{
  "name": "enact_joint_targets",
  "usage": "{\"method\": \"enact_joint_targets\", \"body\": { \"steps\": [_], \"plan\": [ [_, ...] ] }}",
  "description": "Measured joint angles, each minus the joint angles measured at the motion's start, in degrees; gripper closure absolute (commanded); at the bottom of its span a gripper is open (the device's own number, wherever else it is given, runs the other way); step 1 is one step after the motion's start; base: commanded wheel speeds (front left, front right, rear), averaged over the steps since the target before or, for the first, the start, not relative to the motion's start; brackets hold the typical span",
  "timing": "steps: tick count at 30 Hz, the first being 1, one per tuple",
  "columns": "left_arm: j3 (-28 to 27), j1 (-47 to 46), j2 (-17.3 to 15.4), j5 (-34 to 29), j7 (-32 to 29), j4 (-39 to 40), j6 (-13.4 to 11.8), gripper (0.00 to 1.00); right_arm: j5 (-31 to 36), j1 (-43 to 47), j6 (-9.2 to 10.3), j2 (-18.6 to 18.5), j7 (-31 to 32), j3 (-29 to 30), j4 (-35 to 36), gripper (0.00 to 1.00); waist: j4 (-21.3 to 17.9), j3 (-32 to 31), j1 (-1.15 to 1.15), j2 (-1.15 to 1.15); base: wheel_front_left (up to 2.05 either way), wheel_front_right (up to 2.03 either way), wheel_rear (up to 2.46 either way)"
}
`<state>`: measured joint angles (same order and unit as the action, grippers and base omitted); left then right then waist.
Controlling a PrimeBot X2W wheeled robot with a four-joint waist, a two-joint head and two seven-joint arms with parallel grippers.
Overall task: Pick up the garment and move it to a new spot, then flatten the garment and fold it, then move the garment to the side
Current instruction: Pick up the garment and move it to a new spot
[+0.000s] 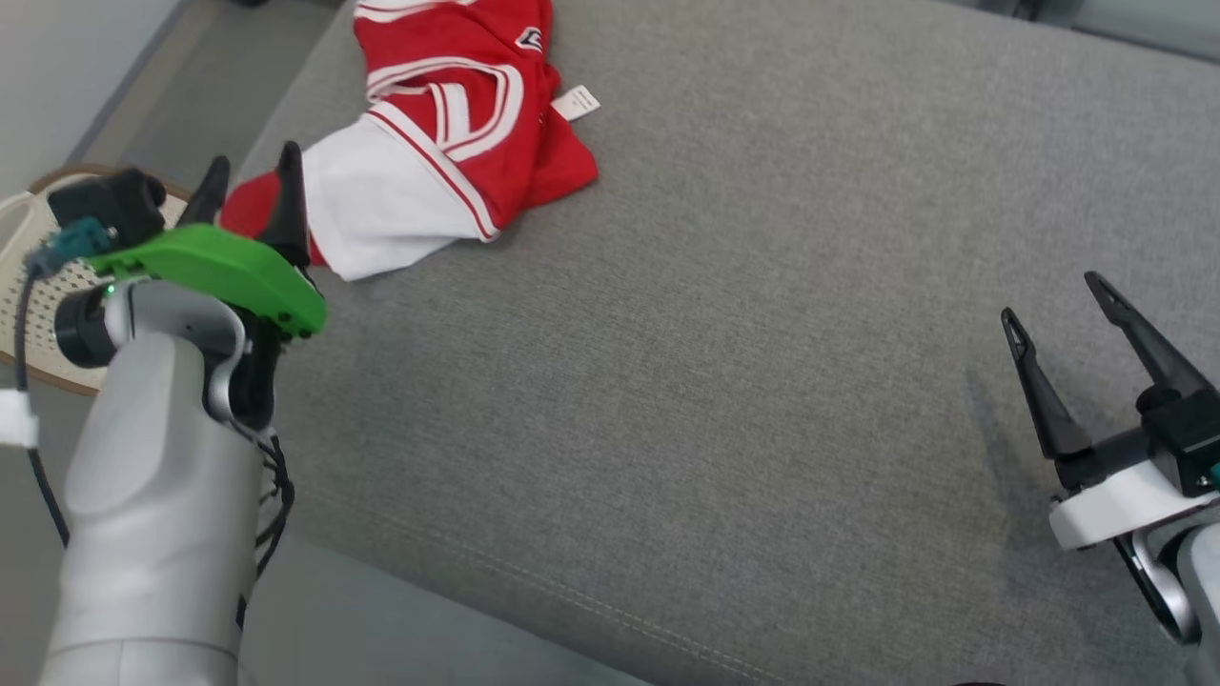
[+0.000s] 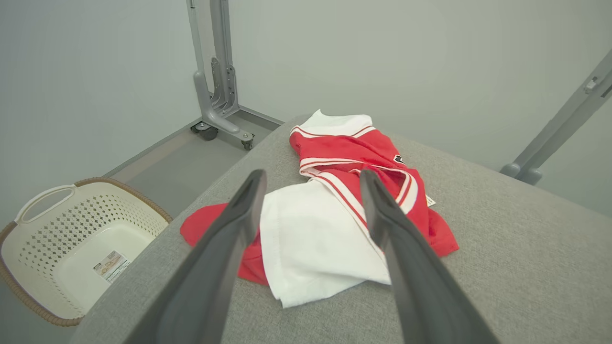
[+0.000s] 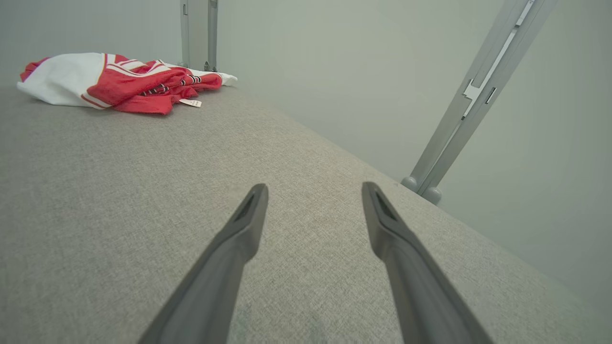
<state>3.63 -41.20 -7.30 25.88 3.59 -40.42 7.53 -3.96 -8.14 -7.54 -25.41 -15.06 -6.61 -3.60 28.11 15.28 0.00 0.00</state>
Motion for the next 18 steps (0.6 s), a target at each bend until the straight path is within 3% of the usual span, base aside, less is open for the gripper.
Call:
{"method": "enact_joint_targets", "body": {
  "steps": [6,16,17,18],
  "plan": [
    [-0.1,-10.8,-3.0,5.2,-1.0,-12.3,0.0,0.00,-1.0,-3.0,0.00,-2.3,0.0,-1.6,4.3,0.00,-4.1,10.2,0.01,0.00,0.00,0.00,0.00],
    [-0.5,-15.5,-4.7,10.9,1.1,-24.0,0.0,0.00,-1.0,-2.8,0.00,-3.1,-0.2,0.0,9.4,0.00,-11.5,20.3,0.00,0.00,0.00,0.00,0.00],
    [-0.4,-16.0,-5.7,11.6,1.8,-25.0,0.0,0.24,-1.0,-2.8,-0.01,-2.9,-0.2,0.5,9.8,0.00,-12.9,21.4,0.00,0.01,0.00,0.00,0.00],
    [-0.3,-16.1,-6.0,11.9,2.2,-25.1,0.0,0.73,-1.0,-2.7,0.00,-2.8,-0.2,0.7,9.9,0.00,-13.5,21.8,0.00,0.00,0.00,0.00,0.00]
  ]
}}
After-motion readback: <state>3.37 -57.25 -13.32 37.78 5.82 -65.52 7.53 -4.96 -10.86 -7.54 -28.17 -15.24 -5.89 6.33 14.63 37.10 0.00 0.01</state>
